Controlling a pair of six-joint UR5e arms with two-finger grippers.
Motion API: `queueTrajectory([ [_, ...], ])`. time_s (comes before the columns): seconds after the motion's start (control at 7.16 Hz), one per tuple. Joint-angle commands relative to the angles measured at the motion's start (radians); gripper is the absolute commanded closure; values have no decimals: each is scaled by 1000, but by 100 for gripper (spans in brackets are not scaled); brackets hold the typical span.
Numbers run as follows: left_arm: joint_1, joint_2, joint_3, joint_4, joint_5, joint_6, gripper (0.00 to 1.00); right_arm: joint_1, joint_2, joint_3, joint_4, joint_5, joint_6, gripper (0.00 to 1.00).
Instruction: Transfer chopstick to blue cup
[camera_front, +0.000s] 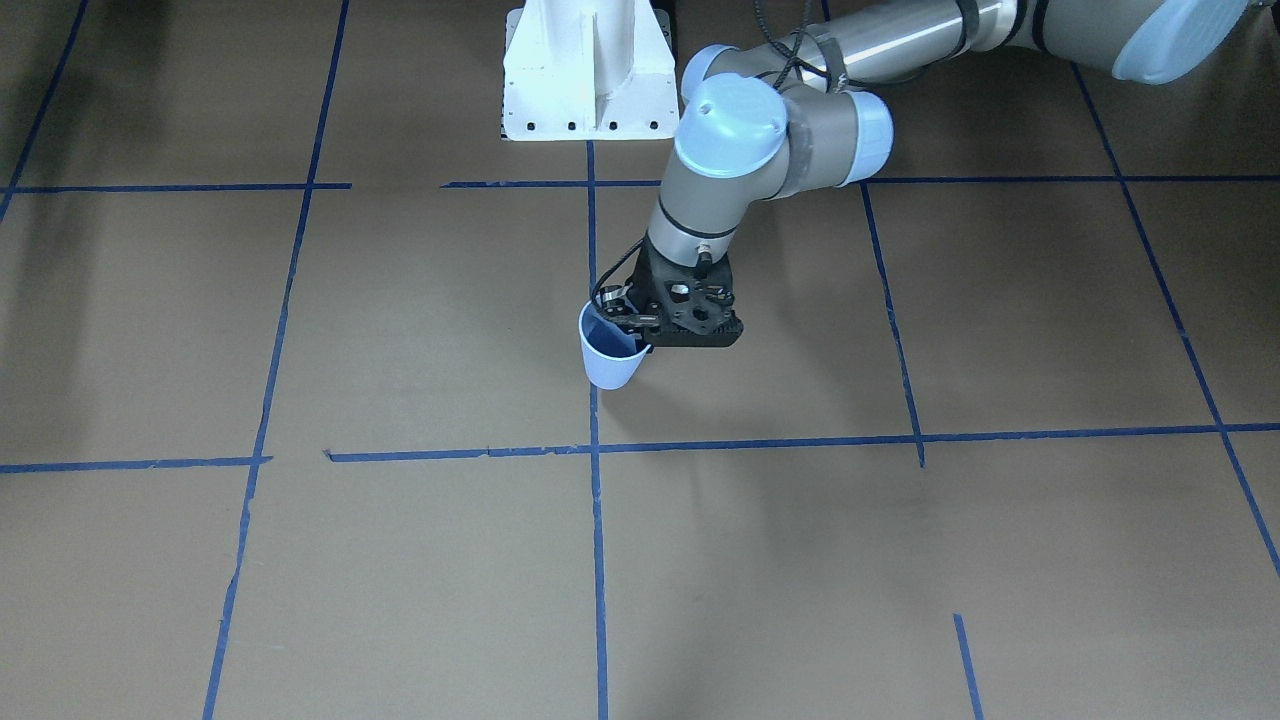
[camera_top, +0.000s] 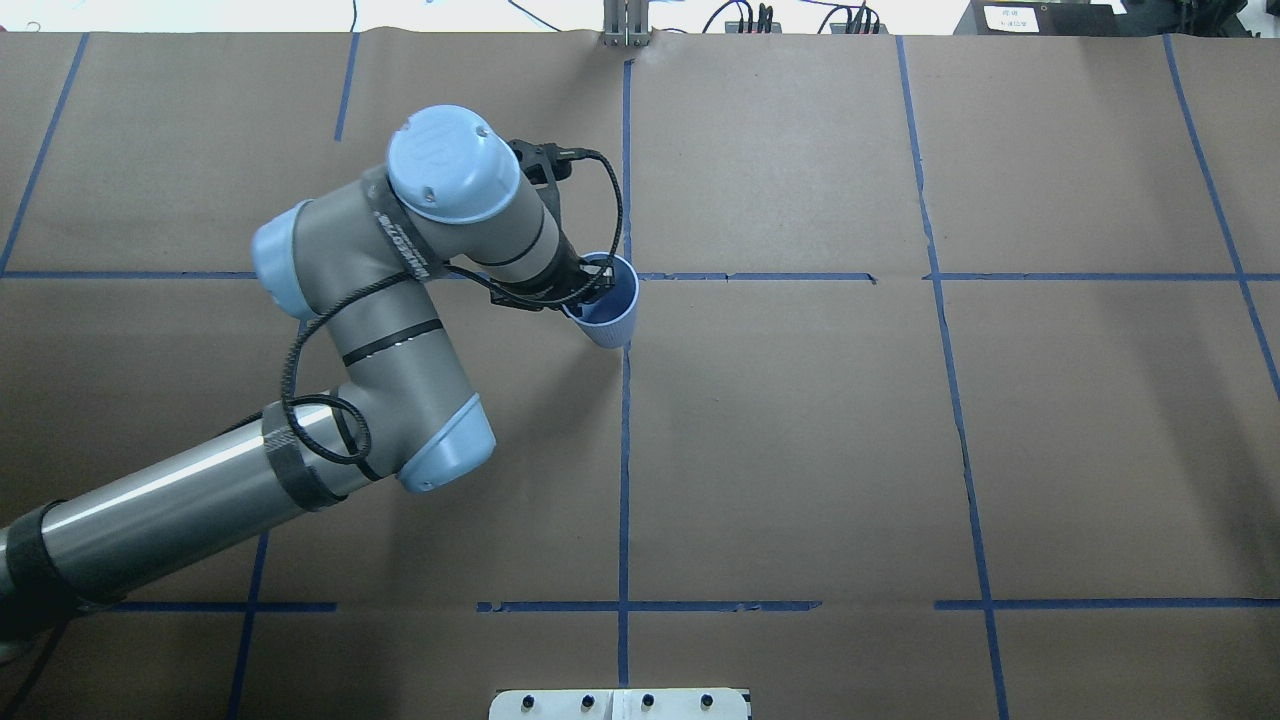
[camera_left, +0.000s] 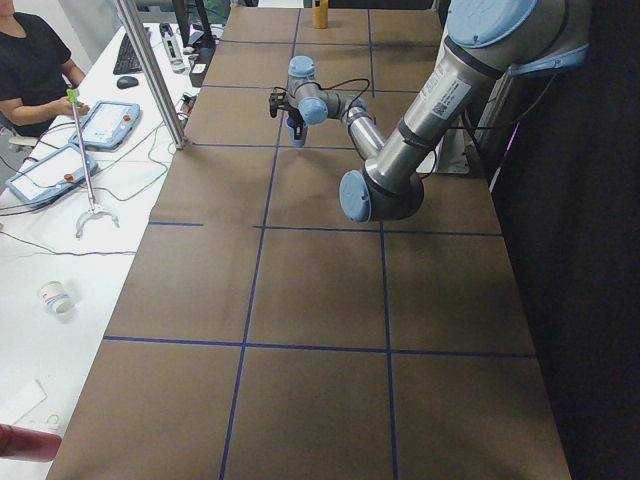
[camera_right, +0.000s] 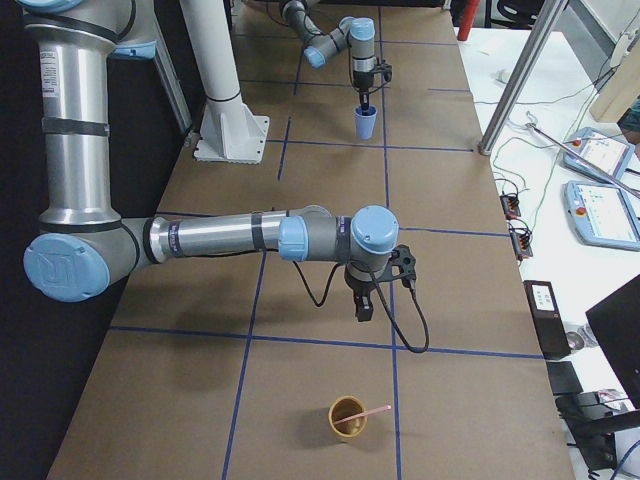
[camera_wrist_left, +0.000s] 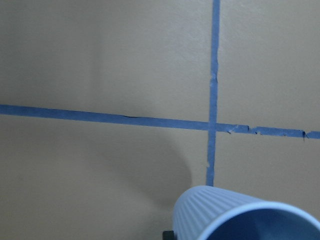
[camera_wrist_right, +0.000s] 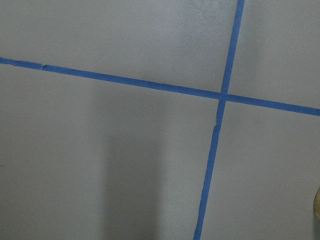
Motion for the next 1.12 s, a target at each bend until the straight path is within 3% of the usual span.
queueTrajectory([
  [0.0,26,-15,39,0,11,0,98,0,0,7,-1,7,1,0],
  [0.42,35,-15,45,-1,9,0,92,0,0,9,1,7,1,0],
  [0.56,35,-17,45,-1,11,-3,56,0,0,9,1,7,1,0],
  [0.7,35,-18,41,-1,23,-2,1,0,0,9,0,7,1,0],
  [0.98,-7,-11,-28,0,31,-8,0,0,0,7,1,-3,-7,0],
])
